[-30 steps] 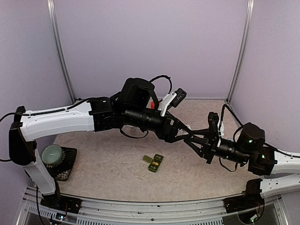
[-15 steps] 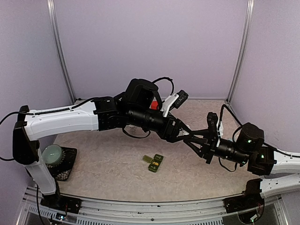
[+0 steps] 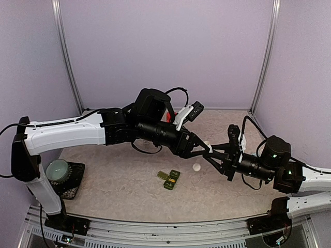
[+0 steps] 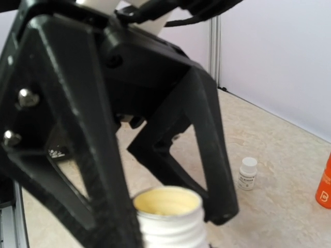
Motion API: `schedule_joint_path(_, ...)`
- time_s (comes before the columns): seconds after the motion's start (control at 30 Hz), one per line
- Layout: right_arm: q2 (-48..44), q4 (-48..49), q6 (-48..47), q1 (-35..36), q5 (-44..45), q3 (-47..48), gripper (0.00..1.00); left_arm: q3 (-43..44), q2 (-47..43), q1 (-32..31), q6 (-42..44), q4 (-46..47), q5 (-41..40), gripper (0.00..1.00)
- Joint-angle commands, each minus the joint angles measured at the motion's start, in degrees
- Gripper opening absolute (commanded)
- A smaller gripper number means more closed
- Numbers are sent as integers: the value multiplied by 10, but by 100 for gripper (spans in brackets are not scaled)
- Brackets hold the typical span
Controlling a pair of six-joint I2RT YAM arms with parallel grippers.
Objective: Sort the pills into containers
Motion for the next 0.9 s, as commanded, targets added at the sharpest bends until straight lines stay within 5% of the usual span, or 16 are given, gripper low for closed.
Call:
schedule_joint_path(0.0, -18, 23, -2, 3, 0, -2, 25, -18, -17, 14, -1, -10, -10, 64)
schedule_joint_path(0.37, -88, -44, 0, 2, 53, -11, 25, -110, -101, 53, -31, 44, -80, 65)
schedule_joint_path(0.5, -136, -98, 16, 2, 103, -14, 26, -164, -123, 44, -17, 52, -106, 74)
schedule_joint_path(0.7, -194, -175, 39, 2, 179, -13, 26, -178, -63, -1, 30, 50, -152, 98)
schedule_joint_path(0.87, -236, -236, 63, 2, 263, -3, 27, -138, 31, -56, 69, 68, -184, 99)
